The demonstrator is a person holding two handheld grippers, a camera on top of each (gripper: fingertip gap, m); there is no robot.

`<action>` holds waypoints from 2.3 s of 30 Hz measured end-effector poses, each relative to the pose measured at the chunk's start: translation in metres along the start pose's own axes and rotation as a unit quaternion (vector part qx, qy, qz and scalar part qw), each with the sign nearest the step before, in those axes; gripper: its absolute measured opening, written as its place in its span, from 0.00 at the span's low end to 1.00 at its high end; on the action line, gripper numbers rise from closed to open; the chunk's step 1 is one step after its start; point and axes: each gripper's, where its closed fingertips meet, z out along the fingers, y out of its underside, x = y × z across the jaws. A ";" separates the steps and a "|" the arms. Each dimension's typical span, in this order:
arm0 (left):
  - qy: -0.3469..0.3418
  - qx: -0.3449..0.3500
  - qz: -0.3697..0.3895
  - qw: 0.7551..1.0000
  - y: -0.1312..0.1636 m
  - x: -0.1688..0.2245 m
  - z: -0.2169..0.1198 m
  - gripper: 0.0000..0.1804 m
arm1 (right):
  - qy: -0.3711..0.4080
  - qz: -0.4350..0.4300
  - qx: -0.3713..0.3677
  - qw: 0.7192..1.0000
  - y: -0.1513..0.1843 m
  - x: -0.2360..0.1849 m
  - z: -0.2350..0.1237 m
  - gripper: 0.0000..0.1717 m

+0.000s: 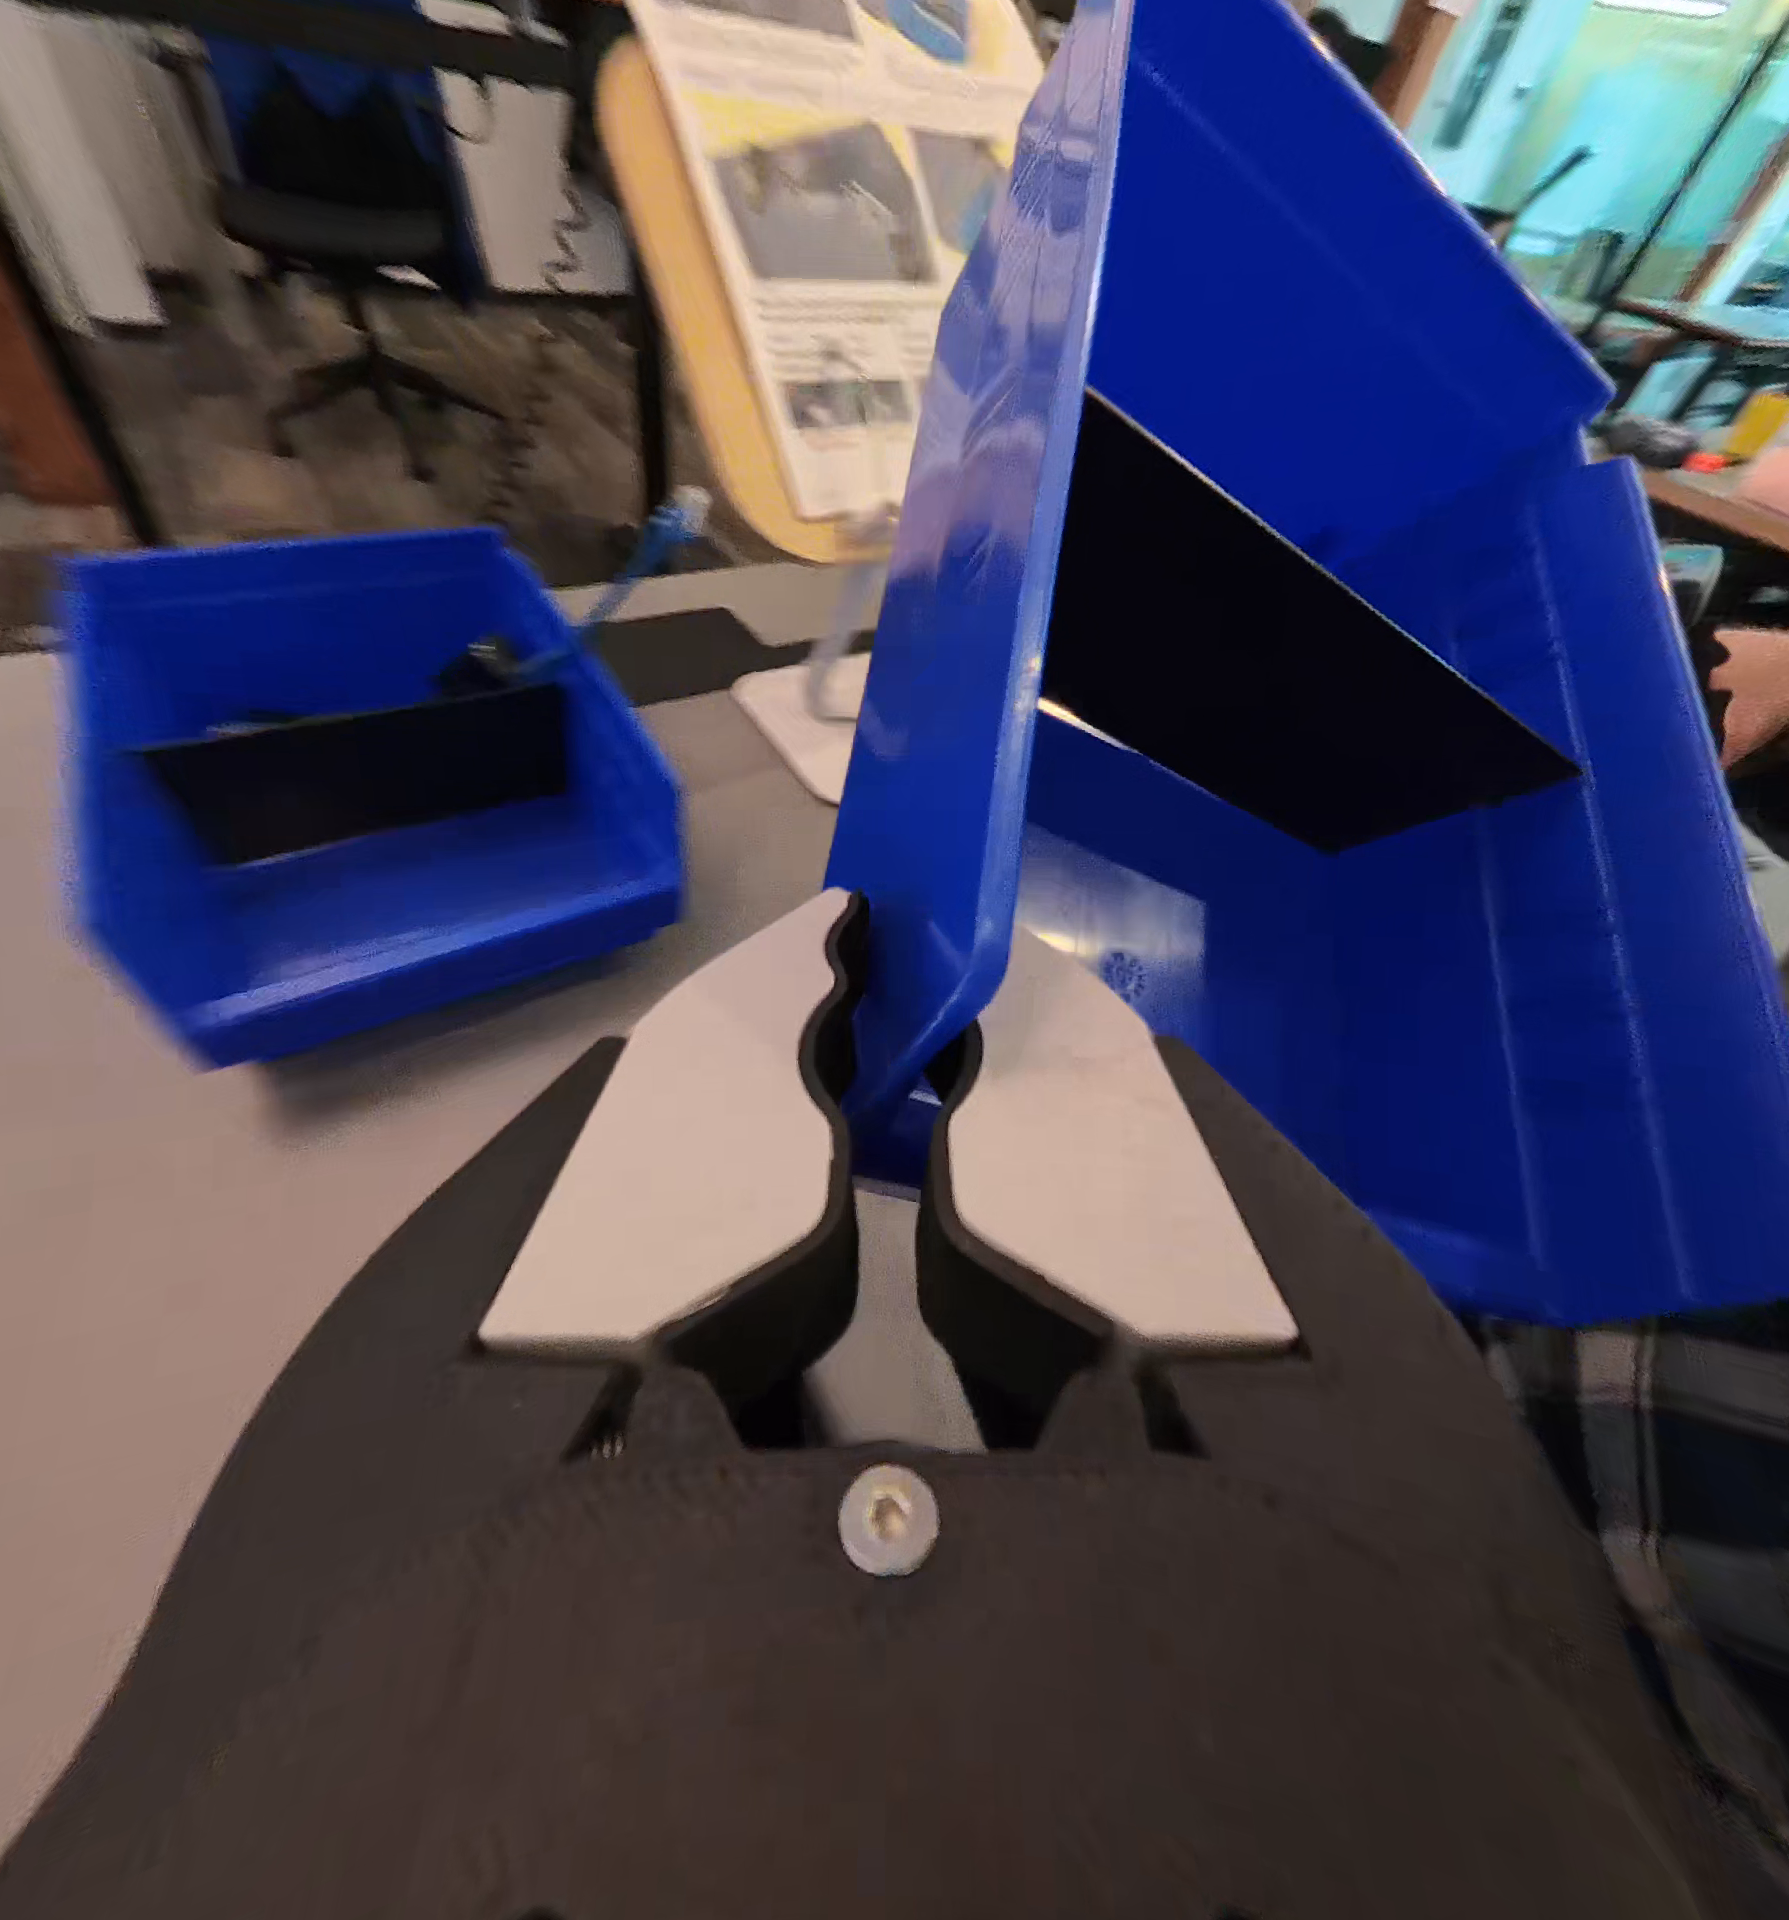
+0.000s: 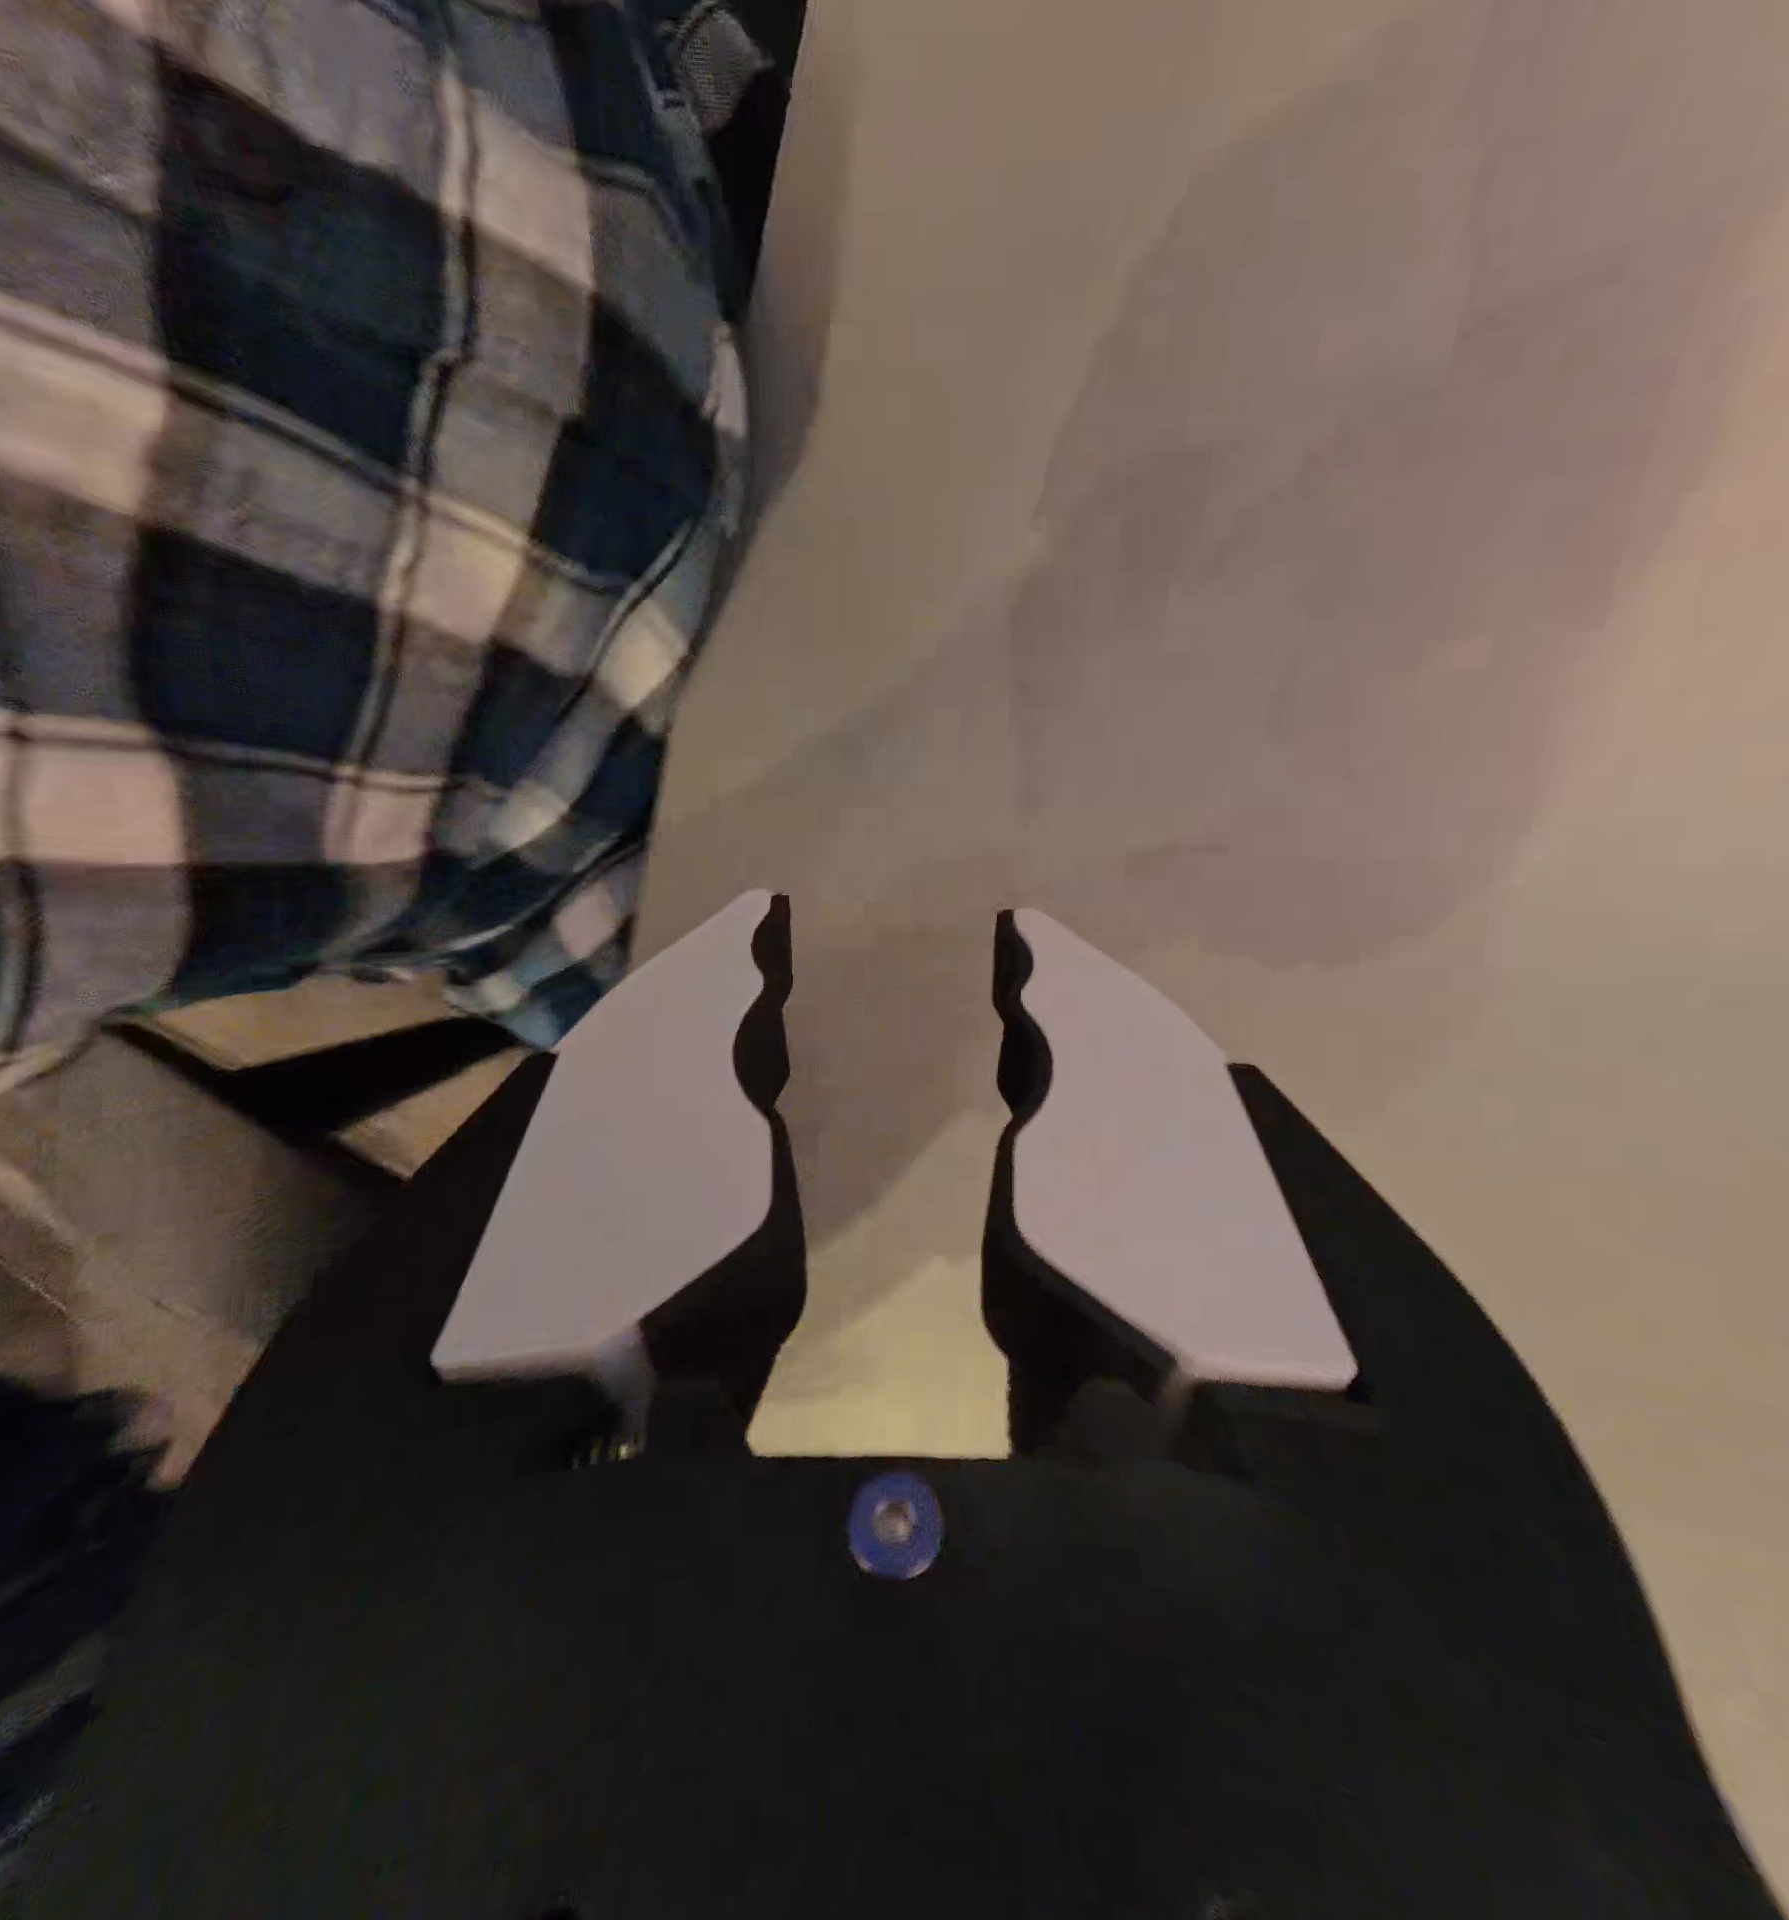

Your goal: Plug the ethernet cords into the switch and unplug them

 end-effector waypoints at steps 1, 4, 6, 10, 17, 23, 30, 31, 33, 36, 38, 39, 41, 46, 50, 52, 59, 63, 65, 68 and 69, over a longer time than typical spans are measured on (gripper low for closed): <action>0.021 -0.006 -0.011 1.000 0.005 0.013 0.027 0.04 | 0.000 0.026 0.025 0.999 0.016 -0.010 -0.009 0.23; 0.084 -0.032 -0.033 0.995 0.023 0.059 0.110 0.04 | -0.010 0.062 0.128 0.990 0.050 -0.049 -0.035 0.26; 0.114 -0.054 -0.030 0.992 0.034 0.093 0.161 0.04 | 0.013 0.099 0.200 0.975 0.065 -0.062 -0.051 0.34; 0.160 -0.102 -0.022 0.982 0.062 0.157 0.242 0.04 | 0.127 0.187 0.364 0.904 0.082 -0.053 -0.085 0.56; 0.173 -0.145 -0.062 0.972 0.099 0.215 0.330 0.05 | 0.299 0.330 0.475 0.759 0.107 -0.012 -0.075 0.78; 0.165 -0.174 -0.103 0.965 0.119 0.221 0.360 0.06 | 0.390 0.374 0.391 0.745 0.117 0.017 -0.039 0.83; 0.191 -0.177 -0.158 0.952 0.122 0.224 0.371 0.22 | 0.367 0.389 0.364 0.763 0.127 0.037 -0.049 0.74; 0.195 -0.177 -0.159 0.952 0.120 0.227 0.372 0.27 | 0.357 0.392 0.364 0.766 0.128 0.040 -0.052 0.69; 0.196 -0.172 -0.159 0.952 0.118 0.230 0.376 0.32 | 0.342 0.397 0.357 0.773 0.134 0.045 -0.059 0.59; 0.195 -0.169 -0.172 0.951 0.115 0.233 0.387 0.31 | 0.338 0.403 0.340 0.779 0.154 0.056 -0.078 0.40; 0.228 -0.178 -0.190 0.938 0.113 0.247 0.397 0.29 | 0.345 0.430 0.319 0.771 0.181 0.067 -0.095 0.32; 0.251 -0.184 -0.203 0.929 0.114 0.258 0.402 0.27 | 0.371 0.439 0.286 0.767 0.201 0.075 -0.104 0.32; 0.248 -0.173 -0.189 0.934 0.110 0.268 0.420 0.28 | 0.389 0.432 0.237 0.778 0.230 0.088 -0.120 0.25; 0.271 -0.193 -0.182 0.925 0.102 0.304 0.467 0.31 | 0.410 0.453 0.153 0.777 0.295 0.122 -0.163 0.16; 0.274 -0.192 -0.185 0.924 0.096 0.338 0.503 0.32 | 0.429 0.468 0.133 0.761 0.349 0.150 -0.201 0.07; 0.279 -0.197 -0.183 0.922 0.094 0.354 0.520 0.33 | 0.438 0.474 0.135 0.752 0.372 0.162 -0.217 0.05; 0.275 -0.191 -0.190 0.923 0.085 0.355 0.553 0.32 | 0.449 0.491 0.137 0.734 0.397 0.178 -0.236 0.04; 0.294 -0.151 -0.187 0.925 0.069 0.342 0.533 0.33 | 0.459 0.503 0.168 0.712 0.392 0.169 -0.243 0.29; 0.296 -0.132 -0.151 0.934 0.062 0.328 0.507 0.34 | 0.522 0.476 0.152 0.691 0.384 0.151 -0.257 0.30; 0.284 -0.118 -0.081 0.948 0.061 0.300 0.456 0.33 | 0.568 0.403 0.157 0.700 0.332 0.121 -0.261 0.27; 0.281 -0.116 -0.060 0.951 0.063 0.291 0.436 0.31 | 0.565 0.378 0.161 0.716 0.309 0.112 -0.254 0.24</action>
